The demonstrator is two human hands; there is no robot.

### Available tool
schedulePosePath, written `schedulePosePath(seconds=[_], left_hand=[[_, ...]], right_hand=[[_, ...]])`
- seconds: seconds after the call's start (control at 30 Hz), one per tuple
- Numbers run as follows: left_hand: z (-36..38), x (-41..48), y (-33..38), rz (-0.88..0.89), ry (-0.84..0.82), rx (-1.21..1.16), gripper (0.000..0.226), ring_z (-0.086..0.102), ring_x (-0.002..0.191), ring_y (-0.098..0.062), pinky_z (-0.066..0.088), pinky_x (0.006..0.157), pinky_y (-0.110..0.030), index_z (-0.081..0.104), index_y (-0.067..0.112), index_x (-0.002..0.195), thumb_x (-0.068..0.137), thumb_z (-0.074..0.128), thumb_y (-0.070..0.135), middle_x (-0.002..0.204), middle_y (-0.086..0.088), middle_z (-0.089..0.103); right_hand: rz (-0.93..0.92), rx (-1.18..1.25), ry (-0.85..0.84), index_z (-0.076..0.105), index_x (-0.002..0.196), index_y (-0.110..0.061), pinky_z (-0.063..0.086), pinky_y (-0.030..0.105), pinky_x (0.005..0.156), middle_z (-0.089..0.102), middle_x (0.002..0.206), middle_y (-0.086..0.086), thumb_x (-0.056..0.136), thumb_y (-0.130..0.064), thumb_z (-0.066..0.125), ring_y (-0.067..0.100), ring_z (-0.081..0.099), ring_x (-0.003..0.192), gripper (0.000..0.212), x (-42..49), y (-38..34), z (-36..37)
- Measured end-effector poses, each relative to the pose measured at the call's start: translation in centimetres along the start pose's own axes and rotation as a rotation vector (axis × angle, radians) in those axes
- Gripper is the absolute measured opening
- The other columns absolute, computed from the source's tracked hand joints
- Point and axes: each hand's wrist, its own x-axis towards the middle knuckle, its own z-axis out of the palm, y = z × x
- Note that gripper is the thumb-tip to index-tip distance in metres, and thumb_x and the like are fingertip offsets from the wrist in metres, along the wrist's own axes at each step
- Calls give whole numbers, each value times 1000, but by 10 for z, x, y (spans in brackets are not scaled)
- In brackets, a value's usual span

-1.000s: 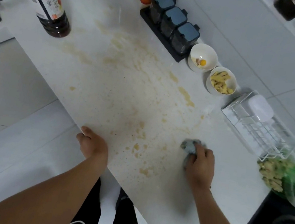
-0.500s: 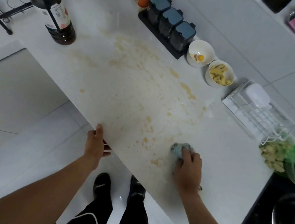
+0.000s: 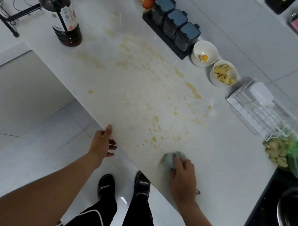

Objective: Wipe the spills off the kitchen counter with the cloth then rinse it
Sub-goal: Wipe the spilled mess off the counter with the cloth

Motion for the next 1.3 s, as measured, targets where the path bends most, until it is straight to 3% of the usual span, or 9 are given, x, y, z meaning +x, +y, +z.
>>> schedulePosePath(seconds=[0.07,0.17,0.3,0.4,0.57,0.77,0.9,1.17,1.3], left_hand=[[-2,-2,2,-6,4,5,62,72,93,-32,61,75,-48,54,11,119,95,47,68,107,-15,70],[-3,-2,4,1,43,32,61,72,89,-31,61,71,-44,56,11,114,92,52,69,100,-13,70],[-6,-4,7,50,144,34,55,68,70,-22,56,52,-32,56,11,94,87,63,66,87,-11,67],[-8,-2,18,63,211,-13,55,67,68,-23,51,49,-30,56,10,96,93,54,65,85,-10,65],[-6,14,53,57,347,-49,52,66,87,-32,54,58,-35,47,7,112,97,54,57,102,-13,61],[-1,30,50,2,393,-202,47,53,71,-24,47,55,-31,49,9,102,92,69,50,87,-12,54],[-2,40,38,31,368,-253,46,50,77,-27,47,63,-37,45,13,88,90,69,53,86,-15,49],[-3,42,34,30,387,-301,51,55,88,-30,49,68,-39,47,12,101,88,70,55,95,-13,56],[-4,41,34,5,389,-306,53,56,89,-30,51,70,-40,47,13,108,87,70,56,97,-10,58]], right_hand=[[-184,-21,-66,70,114,-8,51,37,65,61,95,12,78,1,66,34,57,83,37,-2,-1,0],[108,52,8,69,118,-8,50,37,67,61,97,13,79,4,67,36,57,88,40,3,-1,-2],[-284,-29,-162,68,110,-14,44,27,64,58,95,5,78,-8,70,27,57,83,33,-12,-16,1],[0,67,-109,70,113,-9,53,37,67,60,98,9,79,-5,70,31,58,90,35,-9,-9,-3],[-531,-72,-246,67,107,-19,52,31,59,60,93,4,76,-20,66,27,61,81,31,6,9,-17],[186,47,-62,63,127,-12,52,42,79,59,107,17,87,-9,58,40,60,96,40,141,92,-52],[411,92,29,59,121,-14,46,41,80,55,105,15,86,-13,48,40,57,97,37,223,126,-66],[499,188,199,57,127,-9,46,50,87,52,115,26,91,-11,46,47,53,104,38,270,112,-52],[154,112,142,58,132,-4,48,48,87,53,113,28,89,1,53,43,50,104,44,242,114,-43]])
